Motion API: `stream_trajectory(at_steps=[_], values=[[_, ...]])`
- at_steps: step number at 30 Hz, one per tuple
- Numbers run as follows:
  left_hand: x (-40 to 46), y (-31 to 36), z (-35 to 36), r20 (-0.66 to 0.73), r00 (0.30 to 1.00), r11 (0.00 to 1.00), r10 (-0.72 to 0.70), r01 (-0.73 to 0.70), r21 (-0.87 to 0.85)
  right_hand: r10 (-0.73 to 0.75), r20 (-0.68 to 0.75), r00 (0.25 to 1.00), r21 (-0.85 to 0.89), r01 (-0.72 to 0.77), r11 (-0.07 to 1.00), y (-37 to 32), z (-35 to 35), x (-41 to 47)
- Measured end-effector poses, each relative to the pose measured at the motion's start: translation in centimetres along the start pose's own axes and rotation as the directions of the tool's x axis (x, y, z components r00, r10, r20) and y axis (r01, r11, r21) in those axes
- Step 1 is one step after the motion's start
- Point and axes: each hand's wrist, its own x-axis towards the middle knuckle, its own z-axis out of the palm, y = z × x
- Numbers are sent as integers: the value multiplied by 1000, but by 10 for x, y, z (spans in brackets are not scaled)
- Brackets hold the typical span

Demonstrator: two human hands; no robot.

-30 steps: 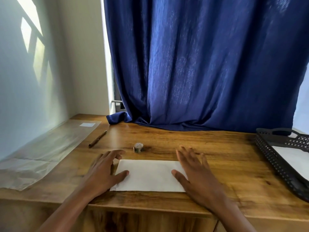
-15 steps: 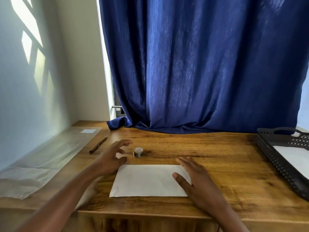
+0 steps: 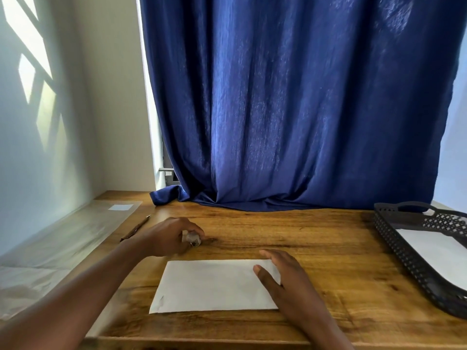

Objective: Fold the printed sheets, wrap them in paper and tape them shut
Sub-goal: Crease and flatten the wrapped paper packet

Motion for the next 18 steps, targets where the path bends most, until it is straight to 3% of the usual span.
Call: stream_trajectory(at_steps=[4, 7, 11, 18], values=[[-12, 25, 11, -175, 982, 950, -72, 13, -313, -15, -64, 998, 29, 17, 999, -2, -2, 0], [-17, 65, 31, -289, 956, 842, -48, -118, -527, 18, -168, 986, 182, 13, 983, 0, -3, -2], [-14, 116, 50, -290, 956, 799, 44, -208, -565, 127, -185, 975, 556, -2, 831, -3, -11, -7], [-1, 134, 65, -309, 941, 814, 136, -284, -507, 105, -183, 977, 602, 28, 798, -1, -12, -6]])
